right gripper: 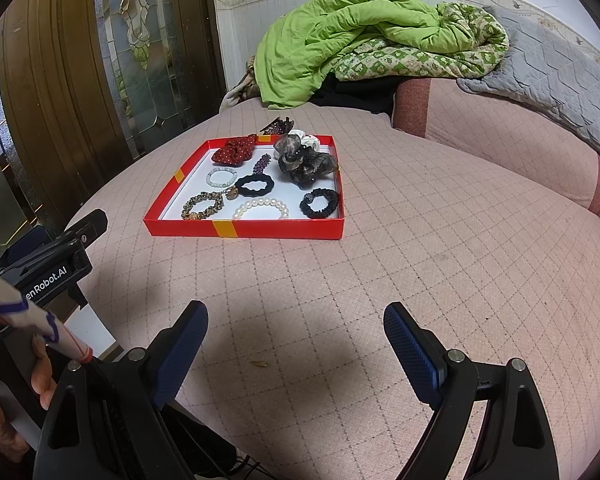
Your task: Organize jewelry
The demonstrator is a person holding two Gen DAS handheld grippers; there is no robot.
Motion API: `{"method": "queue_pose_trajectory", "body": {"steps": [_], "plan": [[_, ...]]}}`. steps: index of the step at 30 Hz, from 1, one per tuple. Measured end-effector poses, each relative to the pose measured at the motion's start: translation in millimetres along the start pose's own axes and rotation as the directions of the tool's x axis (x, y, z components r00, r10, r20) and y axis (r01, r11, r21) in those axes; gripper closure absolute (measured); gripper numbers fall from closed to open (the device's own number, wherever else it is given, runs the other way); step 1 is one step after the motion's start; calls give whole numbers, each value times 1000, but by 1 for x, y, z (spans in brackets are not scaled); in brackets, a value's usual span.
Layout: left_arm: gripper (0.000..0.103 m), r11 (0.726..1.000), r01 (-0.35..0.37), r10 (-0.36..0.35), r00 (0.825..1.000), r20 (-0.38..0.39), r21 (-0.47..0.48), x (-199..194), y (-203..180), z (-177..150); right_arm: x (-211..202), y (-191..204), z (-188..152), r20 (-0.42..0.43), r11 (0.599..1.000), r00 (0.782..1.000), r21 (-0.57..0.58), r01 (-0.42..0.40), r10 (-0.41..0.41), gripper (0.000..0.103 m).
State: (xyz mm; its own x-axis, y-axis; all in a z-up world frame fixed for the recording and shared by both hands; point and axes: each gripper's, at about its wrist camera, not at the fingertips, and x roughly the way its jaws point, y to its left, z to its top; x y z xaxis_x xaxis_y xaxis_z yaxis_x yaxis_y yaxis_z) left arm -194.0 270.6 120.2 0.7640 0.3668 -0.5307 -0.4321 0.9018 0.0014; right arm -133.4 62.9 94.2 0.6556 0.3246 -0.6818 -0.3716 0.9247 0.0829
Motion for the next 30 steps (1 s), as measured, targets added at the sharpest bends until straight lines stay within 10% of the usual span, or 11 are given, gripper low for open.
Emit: {"method": "queue_pose_trajectory", "body": {"steps": [30], "plan": [[0,1000,1,-1,1000,-4,0,2,1,-1,0,0,-2,0,1000,1000,3,0,0,10]]}}
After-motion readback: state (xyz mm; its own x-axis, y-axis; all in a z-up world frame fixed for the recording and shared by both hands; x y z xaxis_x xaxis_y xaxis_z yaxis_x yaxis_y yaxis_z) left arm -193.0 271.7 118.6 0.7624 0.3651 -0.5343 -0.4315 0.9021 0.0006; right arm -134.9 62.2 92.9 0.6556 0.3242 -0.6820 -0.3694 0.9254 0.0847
